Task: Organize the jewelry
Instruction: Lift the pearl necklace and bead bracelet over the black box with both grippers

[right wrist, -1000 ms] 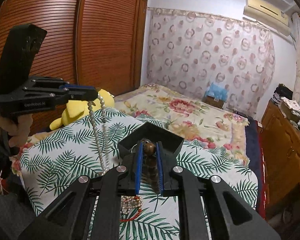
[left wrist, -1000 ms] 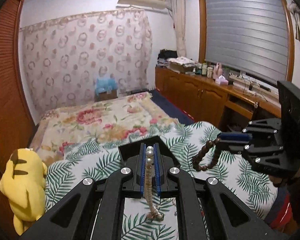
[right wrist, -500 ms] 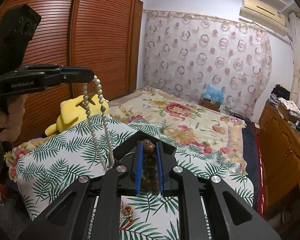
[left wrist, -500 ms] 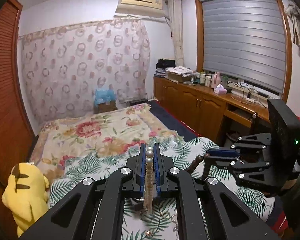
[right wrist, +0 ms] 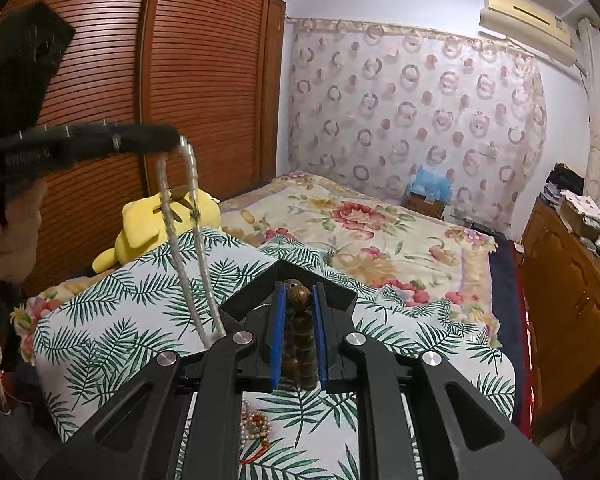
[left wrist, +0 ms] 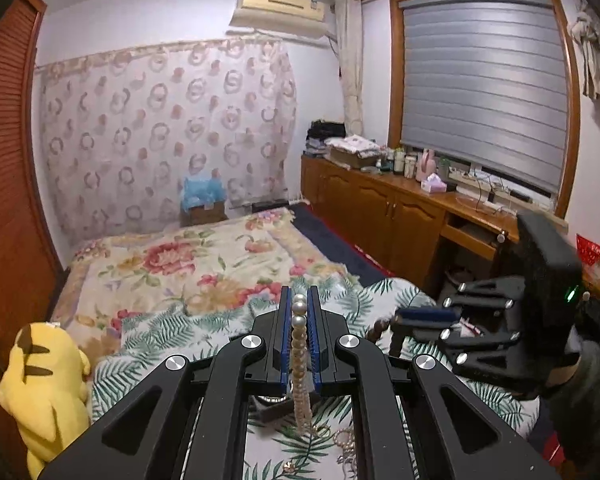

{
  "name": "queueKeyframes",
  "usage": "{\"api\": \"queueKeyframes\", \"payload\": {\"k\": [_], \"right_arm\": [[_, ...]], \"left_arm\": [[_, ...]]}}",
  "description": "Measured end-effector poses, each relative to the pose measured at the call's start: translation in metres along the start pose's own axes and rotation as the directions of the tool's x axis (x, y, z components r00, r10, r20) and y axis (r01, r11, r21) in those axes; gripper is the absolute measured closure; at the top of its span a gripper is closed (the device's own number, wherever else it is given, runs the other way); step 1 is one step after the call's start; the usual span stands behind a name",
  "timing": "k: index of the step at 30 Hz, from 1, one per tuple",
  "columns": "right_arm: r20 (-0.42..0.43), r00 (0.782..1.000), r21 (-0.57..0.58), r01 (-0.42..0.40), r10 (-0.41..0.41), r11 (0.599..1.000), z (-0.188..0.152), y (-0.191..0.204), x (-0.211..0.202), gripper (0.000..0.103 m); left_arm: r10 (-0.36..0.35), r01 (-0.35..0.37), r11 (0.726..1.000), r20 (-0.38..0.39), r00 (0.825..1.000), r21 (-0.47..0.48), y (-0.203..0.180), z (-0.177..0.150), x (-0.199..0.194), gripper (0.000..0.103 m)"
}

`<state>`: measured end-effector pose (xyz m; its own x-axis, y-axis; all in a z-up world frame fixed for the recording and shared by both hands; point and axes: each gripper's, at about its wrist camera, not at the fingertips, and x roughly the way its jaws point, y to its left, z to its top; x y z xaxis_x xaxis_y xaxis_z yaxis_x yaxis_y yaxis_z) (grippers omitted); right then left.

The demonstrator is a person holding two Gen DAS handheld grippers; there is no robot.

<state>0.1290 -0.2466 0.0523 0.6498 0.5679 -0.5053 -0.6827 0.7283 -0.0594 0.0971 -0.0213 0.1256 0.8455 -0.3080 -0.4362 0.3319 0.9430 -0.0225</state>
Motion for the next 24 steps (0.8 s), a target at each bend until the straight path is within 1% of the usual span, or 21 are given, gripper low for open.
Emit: {"api": "queueKeyframes", "payload": {"k": [4, 10, 20, 24], "right_arm": [[0.007, 1.000, 0.005, 0.004, -0.004, 1.000, 0.000, 0.000, -0.006, 0.088], [0.022, 1.000, 0.007, 0.002, -0.002, 1.000, 0.003, -0.003, -0.015, 0.088], [0.009, 1.000, 0.010, 0.002, -0.002, 1.000, -0.001, -0.003, -0.016, 0.088], [0.010, 1.000, 0.012, -0.004, 0.004, 1.000, -0.001, -0.005, -0.016, 0.088]], "left_arm": [[0.015, -0.016, 1.000, 0.040, 0.999, 0.020, -0.005, 0.017, -0.015, 0.096], [0.029, -0.031, 0.999, 0.061, 0.998, 0.032, -0.008, 0.031, -0.024, 0.096], [0.034, -0.037, 0.998, 0.060, 0.998, 0.054, -0.015, 0.032, -0.023, 0.096], [0.033, -0.035, 0.998, 0.044, 0.998, 0.043, -0.011, 0.032, -0.012, 0.096]]}}
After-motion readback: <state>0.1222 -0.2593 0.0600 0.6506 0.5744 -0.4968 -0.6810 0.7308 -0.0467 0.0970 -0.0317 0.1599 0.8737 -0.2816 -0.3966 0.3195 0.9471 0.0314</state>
